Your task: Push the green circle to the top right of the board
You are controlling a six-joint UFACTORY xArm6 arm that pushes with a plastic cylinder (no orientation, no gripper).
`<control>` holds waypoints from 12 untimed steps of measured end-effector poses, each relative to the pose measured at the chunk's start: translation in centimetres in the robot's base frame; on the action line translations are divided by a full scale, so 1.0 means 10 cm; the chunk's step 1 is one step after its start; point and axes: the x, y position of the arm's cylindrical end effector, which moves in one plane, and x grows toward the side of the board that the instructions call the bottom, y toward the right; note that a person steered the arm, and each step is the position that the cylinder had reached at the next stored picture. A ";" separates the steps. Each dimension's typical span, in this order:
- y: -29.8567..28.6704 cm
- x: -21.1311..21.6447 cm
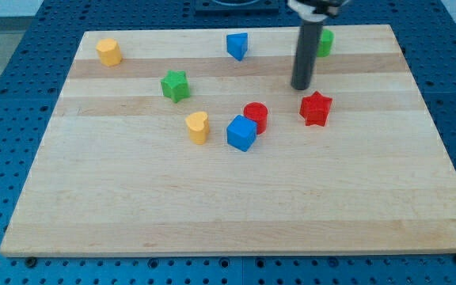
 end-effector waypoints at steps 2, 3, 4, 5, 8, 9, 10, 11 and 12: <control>-0.24 -0.74; -0.16 -0.96; -0.16 -0.95; 0.13 -0.95; 0.80 -0.95; 1.01 -0.95; 1.01 -0.95; 1.14 -0.96; 1.08 -0.96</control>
